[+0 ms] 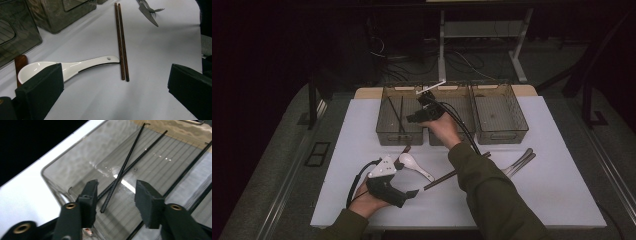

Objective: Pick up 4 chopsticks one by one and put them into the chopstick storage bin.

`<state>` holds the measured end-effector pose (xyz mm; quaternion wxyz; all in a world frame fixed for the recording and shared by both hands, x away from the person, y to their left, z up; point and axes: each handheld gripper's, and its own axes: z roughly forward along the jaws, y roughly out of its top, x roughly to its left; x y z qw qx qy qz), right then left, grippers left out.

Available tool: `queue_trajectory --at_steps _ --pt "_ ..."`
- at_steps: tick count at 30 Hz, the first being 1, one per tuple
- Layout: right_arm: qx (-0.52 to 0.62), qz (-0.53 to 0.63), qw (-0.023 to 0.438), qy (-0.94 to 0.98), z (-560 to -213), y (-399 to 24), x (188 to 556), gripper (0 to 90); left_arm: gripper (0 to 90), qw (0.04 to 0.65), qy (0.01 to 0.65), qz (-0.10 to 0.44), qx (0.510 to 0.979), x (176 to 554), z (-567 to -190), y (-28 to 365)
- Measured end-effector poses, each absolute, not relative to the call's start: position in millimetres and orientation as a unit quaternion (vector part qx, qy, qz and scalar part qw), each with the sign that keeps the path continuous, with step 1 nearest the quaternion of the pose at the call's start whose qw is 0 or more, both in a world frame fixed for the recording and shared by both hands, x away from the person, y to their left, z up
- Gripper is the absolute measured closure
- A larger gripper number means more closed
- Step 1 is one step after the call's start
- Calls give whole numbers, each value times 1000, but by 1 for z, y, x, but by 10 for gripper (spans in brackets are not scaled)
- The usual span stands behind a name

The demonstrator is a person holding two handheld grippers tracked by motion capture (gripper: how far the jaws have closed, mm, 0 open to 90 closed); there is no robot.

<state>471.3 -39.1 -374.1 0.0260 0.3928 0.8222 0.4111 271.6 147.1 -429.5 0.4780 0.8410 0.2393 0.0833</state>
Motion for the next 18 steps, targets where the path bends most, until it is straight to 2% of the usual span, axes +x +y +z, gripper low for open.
queue_trajectory --at_steps 1,3,6,9,11,18 --pt "393 414 38 820 -372 -40 468 426 0 478 239 83 841 272 -430 147" --pt "383 417 54 823 -369 -41 463 395 0 477 241 82 841 271 -430 147" --pt "370 439 9 819 -366 -47 462 359 0 476 241 82 842 272 -430 147" --pt "360 433 12 826 -364 -50 458 320 0 475 239 83 842 272 -430 147" --pt "359 421 28 833 -361 -52 455 245 0 475 238 85 843 272 -430 147" --pt "340 424 52 838 -351 -70 443 218 0 478 243 83 840 272 -430 146"
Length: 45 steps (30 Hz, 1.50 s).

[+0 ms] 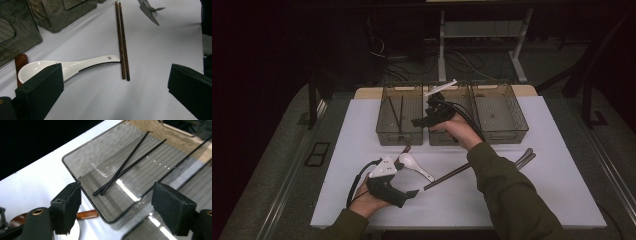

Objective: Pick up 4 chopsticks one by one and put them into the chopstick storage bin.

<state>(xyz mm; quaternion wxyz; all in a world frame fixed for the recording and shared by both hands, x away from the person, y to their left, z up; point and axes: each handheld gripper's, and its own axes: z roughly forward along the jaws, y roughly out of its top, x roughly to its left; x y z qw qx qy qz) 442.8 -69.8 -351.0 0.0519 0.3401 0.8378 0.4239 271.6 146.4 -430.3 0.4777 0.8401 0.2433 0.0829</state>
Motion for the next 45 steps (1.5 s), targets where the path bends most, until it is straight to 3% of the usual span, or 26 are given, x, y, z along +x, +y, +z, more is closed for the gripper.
queue_trajectory --at_steps 20,45 --pt "312 452 86 831 -336 -137 394 214 0 469 242 84 845 272 -431 147" --pt "354 450 137 809 -375 -220 338 192 0 468 243 85 845 272 -432 145"
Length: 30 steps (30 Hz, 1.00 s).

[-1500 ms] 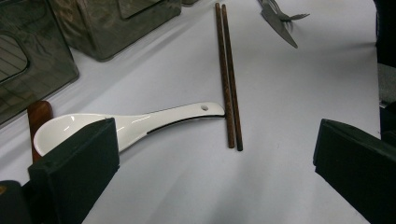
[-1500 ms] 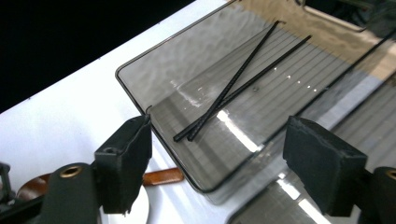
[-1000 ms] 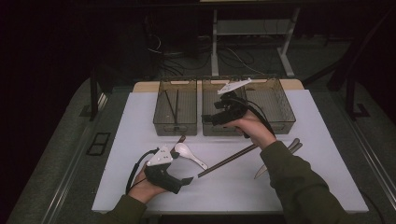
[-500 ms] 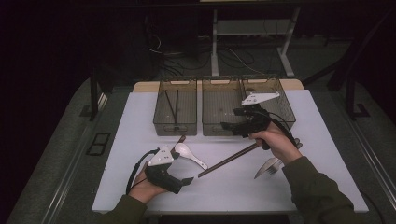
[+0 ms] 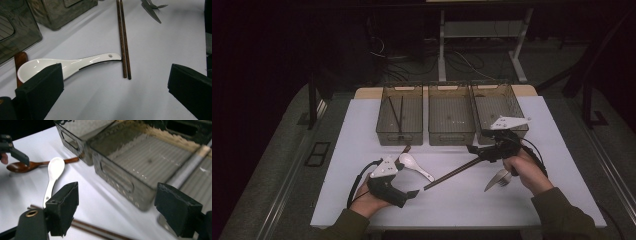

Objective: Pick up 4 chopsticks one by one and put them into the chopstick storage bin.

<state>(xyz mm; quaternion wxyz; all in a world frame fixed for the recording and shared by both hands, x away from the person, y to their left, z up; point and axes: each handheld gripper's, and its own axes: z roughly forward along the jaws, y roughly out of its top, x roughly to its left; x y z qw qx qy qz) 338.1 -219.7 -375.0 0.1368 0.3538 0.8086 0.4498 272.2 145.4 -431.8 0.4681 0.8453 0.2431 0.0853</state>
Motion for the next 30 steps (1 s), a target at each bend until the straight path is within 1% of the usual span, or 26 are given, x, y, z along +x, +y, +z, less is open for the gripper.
queue_trajectory --at_steps 7,17,23,30 --pt "376 444 149 800 -389 -244 318 193 0 470 246 85 844 272 -432 145" --pt "400 442 128 793 -412 -274 292 193 0 469 245 87 844 272 -431 146" --pt "396 461 131 783 -417 -286 278 193 0 469 244 90 844 272 -431 146" --pt "401 453 137 784 -425 -298 267 192 0 468 250 89 843 272 -430 147"
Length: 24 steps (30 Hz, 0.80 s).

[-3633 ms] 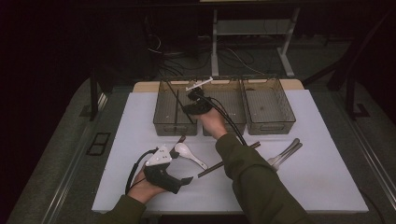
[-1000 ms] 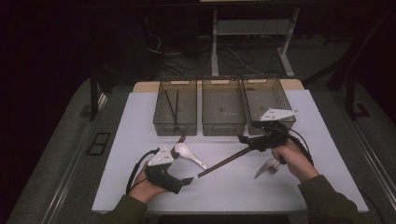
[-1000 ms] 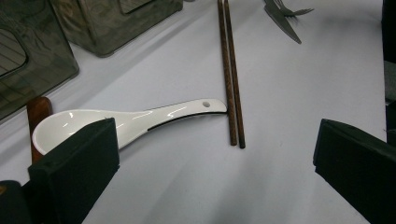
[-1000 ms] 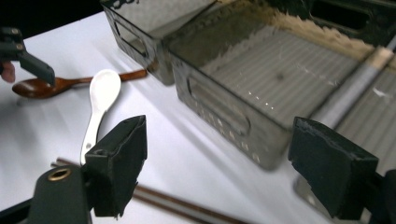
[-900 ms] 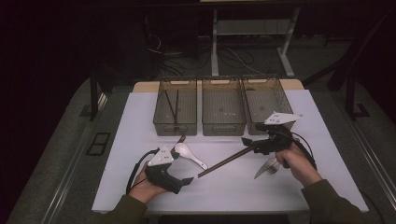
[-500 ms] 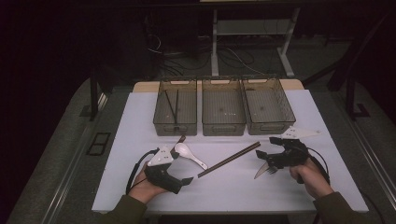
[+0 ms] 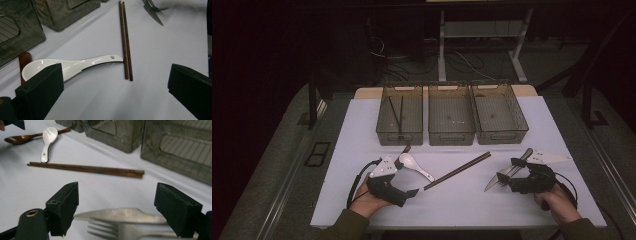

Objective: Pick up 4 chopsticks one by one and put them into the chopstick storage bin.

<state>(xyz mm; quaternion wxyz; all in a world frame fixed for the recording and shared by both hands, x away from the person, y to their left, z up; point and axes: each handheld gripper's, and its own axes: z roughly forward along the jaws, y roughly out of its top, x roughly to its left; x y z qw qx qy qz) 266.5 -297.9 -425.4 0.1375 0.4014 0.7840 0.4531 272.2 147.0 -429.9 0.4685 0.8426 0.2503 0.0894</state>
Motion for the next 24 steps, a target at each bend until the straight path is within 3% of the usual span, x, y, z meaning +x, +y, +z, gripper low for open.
queue_trajectory --at_steps 9,24 --pt "404 437 138 792 -434 -306 256 192 27 465 256 104 841 278 -424 147" --pt "403 434 129 795 -437 -302 258 188 274 481 259 87 833 303 -410 130"
